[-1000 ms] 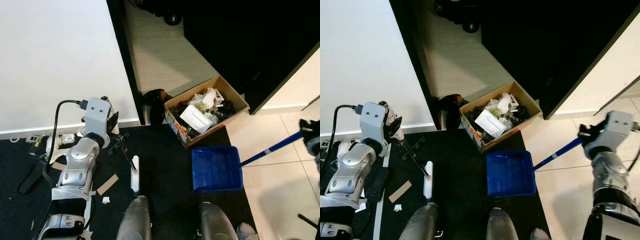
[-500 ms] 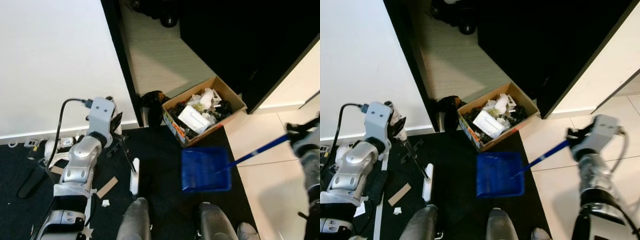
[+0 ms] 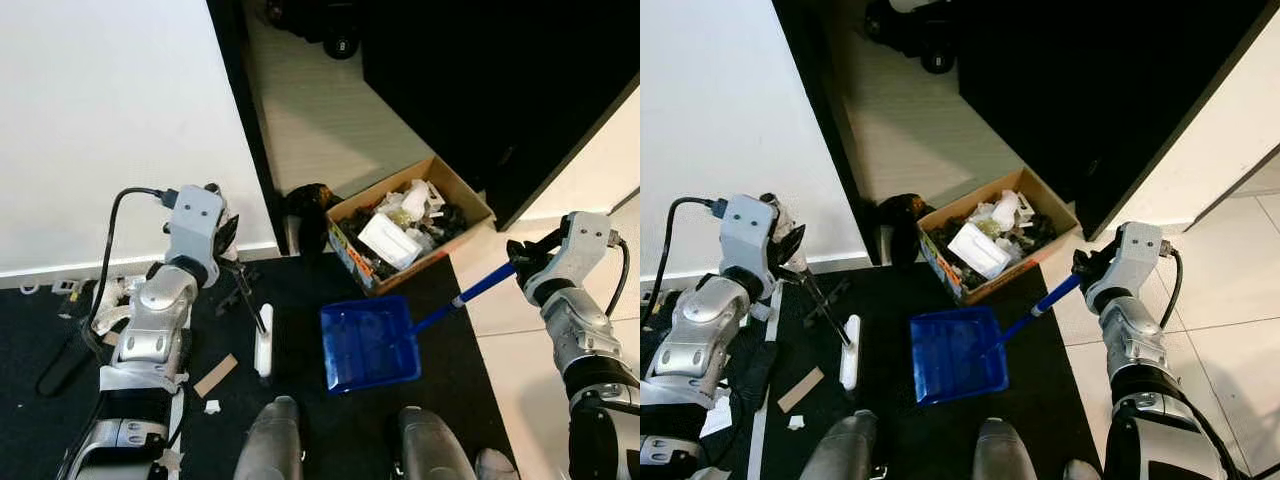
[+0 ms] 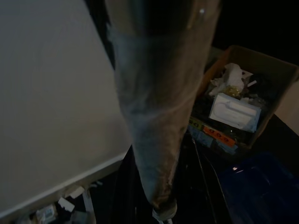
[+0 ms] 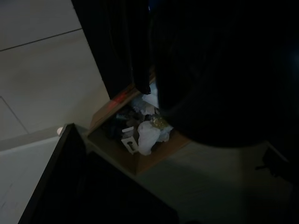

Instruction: Sweep floor

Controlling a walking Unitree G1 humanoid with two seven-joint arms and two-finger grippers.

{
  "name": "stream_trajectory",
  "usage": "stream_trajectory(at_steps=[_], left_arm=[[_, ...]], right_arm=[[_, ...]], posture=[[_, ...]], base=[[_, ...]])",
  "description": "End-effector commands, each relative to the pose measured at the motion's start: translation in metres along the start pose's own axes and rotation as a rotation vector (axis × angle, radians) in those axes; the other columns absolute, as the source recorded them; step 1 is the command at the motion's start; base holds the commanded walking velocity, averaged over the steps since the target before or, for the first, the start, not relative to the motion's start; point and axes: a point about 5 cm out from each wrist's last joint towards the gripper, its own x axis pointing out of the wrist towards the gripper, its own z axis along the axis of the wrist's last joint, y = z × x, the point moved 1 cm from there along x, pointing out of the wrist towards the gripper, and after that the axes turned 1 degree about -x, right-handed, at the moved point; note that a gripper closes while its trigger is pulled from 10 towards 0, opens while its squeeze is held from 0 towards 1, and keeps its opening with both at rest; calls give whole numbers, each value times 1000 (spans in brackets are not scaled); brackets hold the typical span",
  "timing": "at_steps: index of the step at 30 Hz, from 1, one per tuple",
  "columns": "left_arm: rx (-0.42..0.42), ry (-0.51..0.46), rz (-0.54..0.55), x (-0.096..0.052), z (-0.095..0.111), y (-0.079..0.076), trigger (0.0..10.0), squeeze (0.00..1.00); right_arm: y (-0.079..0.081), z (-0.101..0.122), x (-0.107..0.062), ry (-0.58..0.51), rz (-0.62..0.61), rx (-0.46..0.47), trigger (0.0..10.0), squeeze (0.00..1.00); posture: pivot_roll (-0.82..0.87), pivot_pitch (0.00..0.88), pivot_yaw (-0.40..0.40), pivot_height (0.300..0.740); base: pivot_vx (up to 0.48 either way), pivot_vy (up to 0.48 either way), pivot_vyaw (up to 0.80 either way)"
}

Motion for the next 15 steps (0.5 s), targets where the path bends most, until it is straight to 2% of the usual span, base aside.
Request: stream_trajectory(at_steps=[1,7,12,15], left_arm=[[3,9,16,-4,0,4,10000,0],[-19,10,21,-5,0,3,10000,0],[-34,6,13,-5,0,-1,10000,0],[-33,6,15,-6,0,-3,10000,0]], right_arm=[[3,1,0,-14,4,4,0,0],[5,-2,0,-9,6,4,0,0],[9,-6,0,0,10,5,0,0],[11,-9,0,4,14,9,0,0]], posture=[[55,32,-10,740],[56,29,-14,740],[58,28,-15,740],[60,28,-16,740]], base=[[0,0,0],[0,0,0],[0,326,0],[0,480,0]])
